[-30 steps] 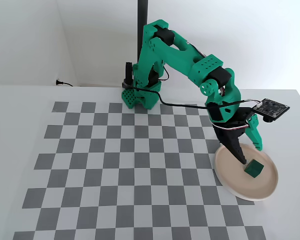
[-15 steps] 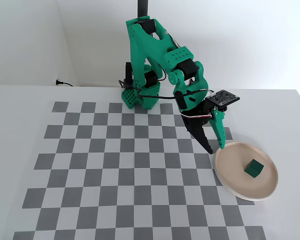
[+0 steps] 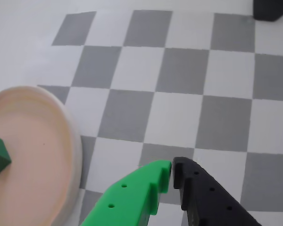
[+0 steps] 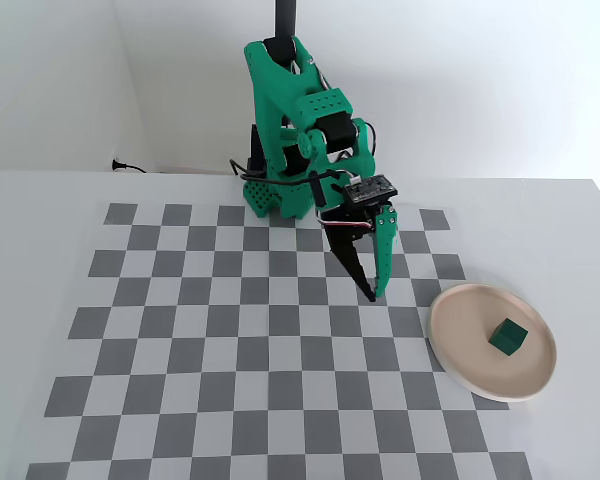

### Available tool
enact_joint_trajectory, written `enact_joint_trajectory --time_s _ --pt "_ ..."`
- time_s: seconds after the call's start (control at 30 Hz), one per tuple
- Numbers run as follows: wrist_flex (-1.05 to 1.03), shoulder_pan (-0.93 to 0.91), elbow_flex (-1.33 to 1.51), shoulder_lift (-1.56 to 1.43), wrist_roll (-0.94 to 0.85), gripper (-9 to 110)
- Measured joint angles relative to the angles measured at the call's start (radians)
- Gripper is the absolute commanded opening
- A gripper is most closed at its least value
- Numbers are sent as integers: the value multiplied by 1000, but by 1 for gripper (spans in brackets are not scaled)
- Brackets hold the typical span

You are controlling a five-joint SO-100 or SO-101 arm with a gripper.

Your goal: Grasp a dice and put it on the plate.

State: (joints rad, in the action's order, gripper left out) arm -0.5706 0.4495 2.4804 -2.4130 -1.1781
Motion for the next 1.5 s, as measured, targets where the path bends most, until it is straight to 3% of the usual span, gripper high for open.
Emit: enact_joint_trajectory --time_s 0.4,0.97,1.5 --pt "-20 -72 238 -311 198 -4" --pt "-209 -92 523 -865 557 -4" --pt "-291 -282 551 -908 850 -4"
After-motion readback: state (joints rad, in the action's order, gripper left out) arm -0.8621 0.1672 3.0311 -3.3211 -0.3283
